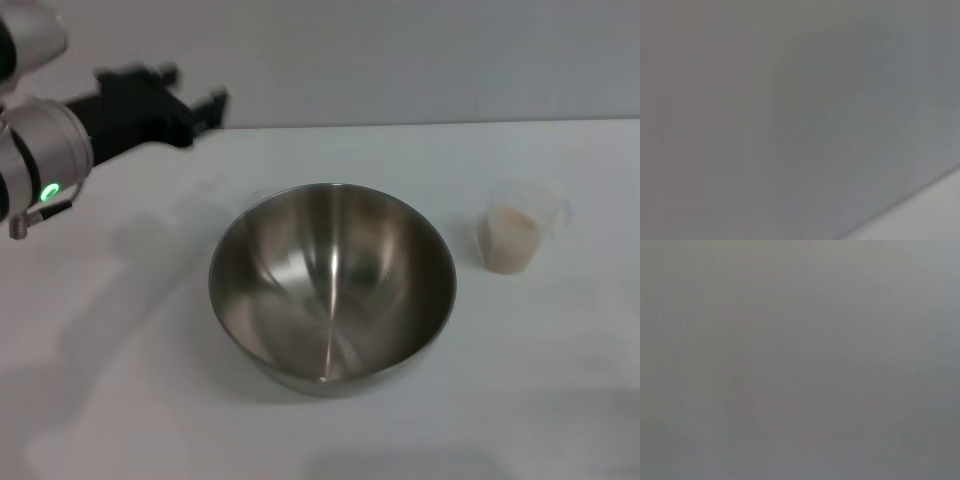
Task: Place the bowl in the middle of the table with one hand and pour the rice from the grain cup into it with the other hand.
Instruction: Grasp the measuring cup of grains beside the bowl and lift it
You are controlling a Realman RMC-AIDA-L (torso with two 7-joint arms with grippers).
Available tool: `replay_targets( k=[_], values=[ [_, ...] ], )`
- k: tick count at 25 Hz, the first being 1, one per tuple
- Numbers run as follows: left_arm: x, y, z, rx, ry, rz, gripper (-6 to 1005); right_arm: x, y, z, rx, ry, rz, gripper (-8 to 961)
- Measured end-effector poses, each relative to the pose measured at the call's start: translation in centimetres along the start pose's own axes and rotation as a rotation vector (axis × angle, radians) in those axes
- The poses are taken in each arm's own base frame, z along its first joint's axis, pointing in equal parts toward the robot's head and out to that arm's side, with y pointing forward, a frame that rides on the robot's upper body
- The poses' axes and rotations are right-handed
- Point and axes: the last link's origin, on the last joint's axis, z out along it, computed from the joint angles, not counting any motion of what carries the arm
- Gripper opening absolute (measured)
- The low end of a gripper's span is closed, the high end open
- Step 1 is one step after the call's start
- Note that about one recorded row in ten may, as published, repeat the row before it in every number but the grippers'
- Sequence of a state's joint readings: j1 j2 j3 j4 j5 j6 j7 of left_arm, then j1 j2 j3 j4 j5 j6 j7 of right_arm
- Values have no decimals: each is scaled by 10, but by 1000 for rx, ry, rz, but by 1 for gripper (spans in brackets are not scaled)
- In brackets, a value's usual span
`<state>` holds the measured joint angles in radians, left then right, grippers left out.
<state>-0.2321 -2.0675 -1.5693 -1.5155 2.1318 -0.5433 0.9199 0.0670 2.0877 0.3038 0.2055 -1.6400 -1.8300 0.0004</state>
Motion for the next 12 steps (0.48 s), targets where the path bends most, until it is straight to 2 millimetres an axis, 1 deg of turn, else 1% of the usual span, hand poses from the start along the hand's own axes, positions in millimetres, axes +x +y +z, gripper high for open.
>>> replay_targets(
  k=[3, 5, 6, 7, 8, 9, 10, 11, 12],
  values=[
    [-8, 17, -11, 191, 137, 126, 590, 0, 0, 0, -2, 0, -3, 825],
    [-24, 25, -15, 340, 212, 172, 624, 1, 0, 0, -4, 4, -4, 825],
    [-31, 24, -19, 411, 248, 181, 634, 1, 0, 0, -5, 9, -5, 825],
    [-40, 18, -24, 482, 284, 166, 643, 2, 0, 0, -6, 16, -6, 825],
    [-47, 11, -33, 566, 345, 149, 653, 3, 0, 0, -8, 23, -8, 825],
    [-50, 3, -43, 630, 406, 132, 663, 4, -1, 0, -11, 31, -13, 825],
    [-58, -6, -57, 688, 491, 91, 689, 6, -2, -1, -16, 44, -18, 825],
    [-69, -15, -71, 723, 558, 48, 714, 8, -2, -1, -21, 54, -22, 825],
    [-79, -20, -78, 736, 575, 22, 740, 10, -2, 0, -26, 70, -25, 825]
  ],
)
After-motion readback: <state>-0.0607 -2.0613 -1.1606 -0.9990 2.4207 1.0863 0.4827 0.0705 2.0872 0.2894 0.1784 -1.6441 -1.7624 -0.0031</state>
